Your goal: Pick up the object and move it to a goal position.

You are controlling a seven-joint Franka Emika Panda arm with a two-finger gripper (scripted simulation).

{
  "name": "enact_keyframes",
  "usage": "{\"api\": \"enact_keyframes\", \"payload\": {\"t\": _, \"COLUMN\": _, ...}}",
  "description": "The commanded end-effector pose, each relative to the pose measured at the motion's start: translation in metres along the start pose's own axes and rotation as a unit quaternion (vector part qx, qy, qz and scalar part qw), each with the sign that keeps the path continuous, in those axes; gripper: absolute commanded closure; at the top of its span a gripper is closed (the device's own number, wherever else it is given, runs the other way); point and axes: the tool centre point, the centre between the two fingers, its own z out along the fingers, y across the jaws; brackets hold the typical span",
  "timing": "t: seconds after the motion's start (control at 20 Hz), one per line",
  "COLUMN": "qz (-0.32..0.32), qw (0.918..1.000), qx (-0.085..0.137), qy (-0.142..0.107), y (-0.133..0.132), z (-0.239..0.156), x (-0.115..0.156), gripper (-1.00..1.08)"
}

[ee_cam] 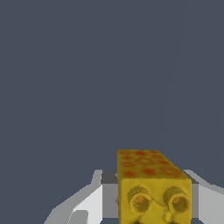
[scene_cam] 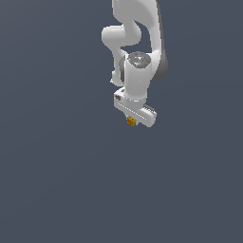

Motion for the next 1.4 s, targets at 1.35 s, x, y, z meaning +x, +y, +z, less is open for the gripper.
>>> {"api": "enact_keyframes", "payload": {"t": 1.35, "qz": 0.000, "qw": 1.0000, "qx": 0.000, "qy": 0.000, "y": -0.116, "z": -0.183, "x": -0.134, "gripper": 1.08}}
